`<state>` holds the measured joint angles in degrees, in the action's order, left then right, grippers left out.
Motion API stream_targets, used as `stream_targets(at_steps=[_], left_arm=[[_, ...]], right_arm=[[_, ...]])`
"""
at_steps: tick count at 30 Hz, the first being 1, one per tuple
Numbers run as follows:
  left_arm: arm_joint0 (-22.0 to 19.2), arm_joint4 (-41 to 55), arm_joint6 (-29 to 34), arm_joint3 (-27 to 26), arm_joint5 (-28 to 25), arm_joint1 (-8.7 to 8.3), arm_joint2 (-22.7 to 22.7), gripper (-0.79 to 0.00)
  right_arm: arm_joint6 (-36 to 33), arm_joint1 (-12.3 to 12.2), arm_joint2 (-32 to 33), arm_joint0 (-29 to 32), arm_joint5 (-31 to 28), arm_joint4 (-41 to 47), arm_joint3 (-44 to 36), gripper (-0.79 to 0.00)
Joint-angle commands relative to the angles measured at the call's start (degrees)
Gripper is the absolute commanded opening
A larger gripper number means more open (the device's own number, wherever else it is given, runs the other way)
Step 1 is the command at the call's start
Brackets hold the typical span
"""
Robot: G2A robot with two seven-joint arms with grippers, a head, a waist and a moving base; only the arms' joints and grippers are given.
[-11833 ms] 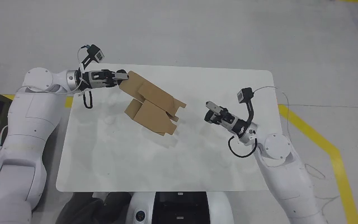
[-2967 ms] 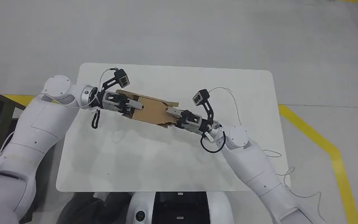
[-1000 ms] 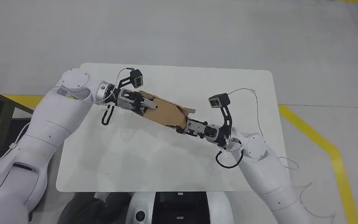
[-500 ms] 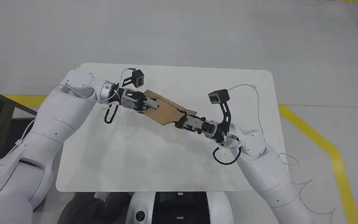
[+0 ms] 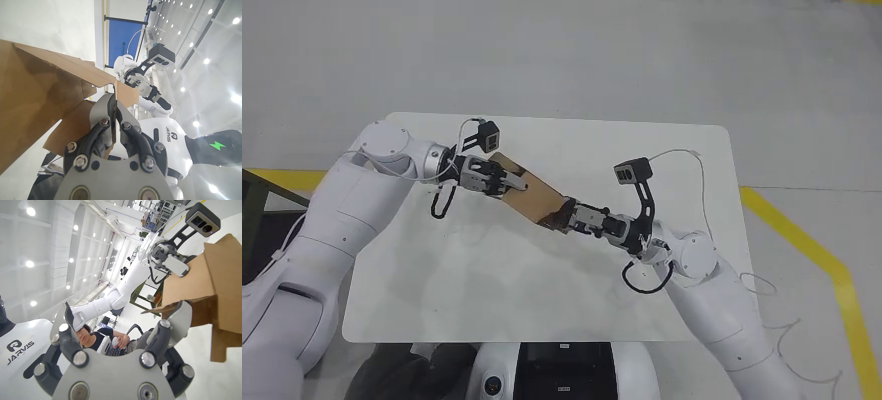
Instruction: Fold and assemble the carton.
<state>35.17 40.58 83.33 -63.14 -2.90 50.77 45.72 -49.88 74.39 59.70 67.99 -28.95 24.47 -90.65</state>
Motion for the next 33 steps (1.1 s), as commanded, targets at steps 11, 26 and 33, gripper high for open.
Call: stream_targets(at_steps=[11, 26, 33], left_arm=[[2.1, -2.4, -1.8, -3.5, 0.0, -0.07, 1.7, -0.785], [2.8, 1.5, 2.4, -0.9, 1.8, -0.39, 5.9, -0.785], [2.8, 3.5, 4.0, 0.6, 2.2, -0.19, 7.2, -0.785]], right_arm=[[2.7, 1.0, -3.6, -3.5, 1.3, -0.2, 1.4, 0.000], [4.6, 0.6, -1.4, -1.3, -2.4, -2.6, 0.3, 0.000], [4.2, 0.2, -0.6, 0.6, -1.6, -2.3, 0.8, 0.000]])
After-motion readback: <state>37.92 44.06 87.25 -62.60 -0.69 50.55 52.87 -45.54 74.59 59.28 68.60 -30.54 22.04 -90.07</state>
